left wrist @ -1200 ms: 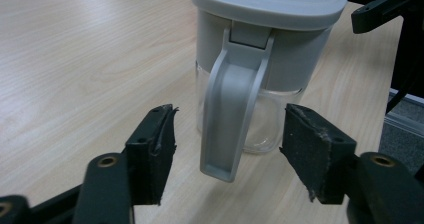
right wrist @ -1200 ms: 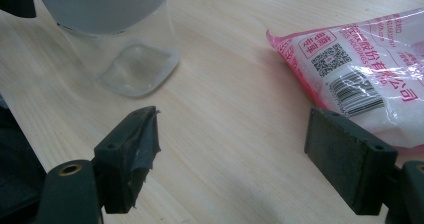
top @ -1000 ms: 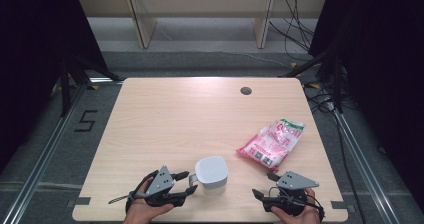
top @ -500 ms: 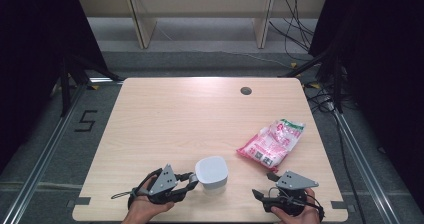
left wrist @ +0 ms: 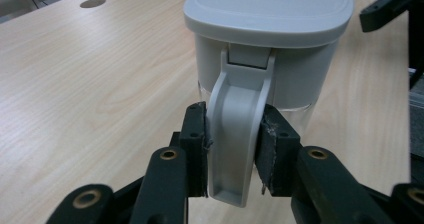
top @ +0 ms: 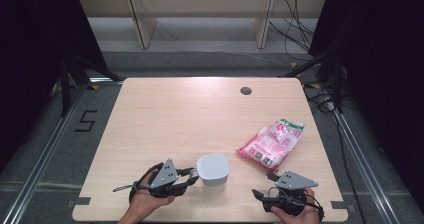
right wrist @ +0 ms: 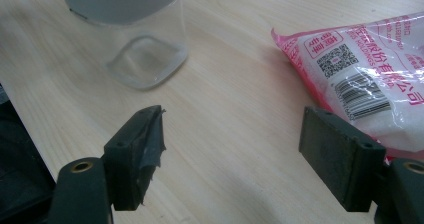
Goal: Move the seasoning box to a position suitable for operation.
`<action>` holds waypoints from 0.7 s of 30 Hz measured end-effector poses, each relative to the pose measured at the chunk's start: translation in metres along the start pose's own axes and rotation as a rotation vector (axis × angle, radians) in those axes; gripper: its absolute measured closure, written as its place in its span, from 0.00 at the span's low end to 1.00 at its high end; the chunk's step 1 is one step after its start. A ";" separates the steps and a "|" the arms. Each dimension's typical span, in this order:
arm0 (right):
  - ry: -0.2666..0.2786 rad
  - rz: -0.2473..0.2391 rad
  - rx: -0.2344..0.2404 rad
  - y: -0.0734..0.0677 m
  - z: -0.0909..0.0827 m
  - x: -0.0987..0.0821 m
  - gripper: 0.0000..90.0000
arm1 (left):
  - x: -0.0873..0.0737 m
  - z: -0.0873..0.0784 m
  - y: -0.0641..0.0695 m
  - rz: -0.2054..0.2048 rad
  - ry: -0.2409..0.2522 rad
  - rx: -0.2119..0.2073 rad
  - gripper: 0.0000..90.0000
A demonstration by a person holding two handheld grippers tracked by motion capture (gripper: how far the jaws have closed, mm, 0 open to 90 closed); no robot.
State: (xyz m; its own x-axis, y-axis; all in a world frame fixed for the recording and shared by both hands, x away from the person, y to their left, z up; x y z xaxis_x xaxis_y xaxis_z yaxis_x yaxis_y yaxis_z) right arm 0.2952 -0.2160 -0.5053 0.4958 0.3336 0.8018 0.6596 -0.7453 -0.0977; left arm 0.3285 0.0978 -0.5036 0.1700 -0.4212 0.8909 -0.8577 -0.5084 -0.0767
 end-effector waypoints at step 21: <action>0.003 -0.012 0.002 0.000 0.000 0.000 0.30 | -0.001 0.009 -0.035 -0.002 -0.003 0.122 0.76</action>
State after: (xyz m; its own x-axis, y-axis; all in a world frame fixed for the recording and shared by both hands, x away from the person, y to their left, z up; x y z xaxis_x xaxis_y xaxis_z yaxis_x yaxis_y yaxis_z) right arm 0.2959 -0.2160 -0.5053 0.4863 0.3405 0.8047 0.6667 -0.7399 -0.0898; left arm 0.3628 0.1091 -0.5063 0.1732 -0.4225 0.8897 -0.7917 -0.5970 -0.1294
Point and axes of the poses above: each handheld gripper's, and its own axes: z roughly forward along the jaws, x roughly out of its top, y roughly to its right, the point moved 4 cm from there along z, roughly forward along the jaws, and after that the axes turned 4 degrees about z, right-handed, at the moved point
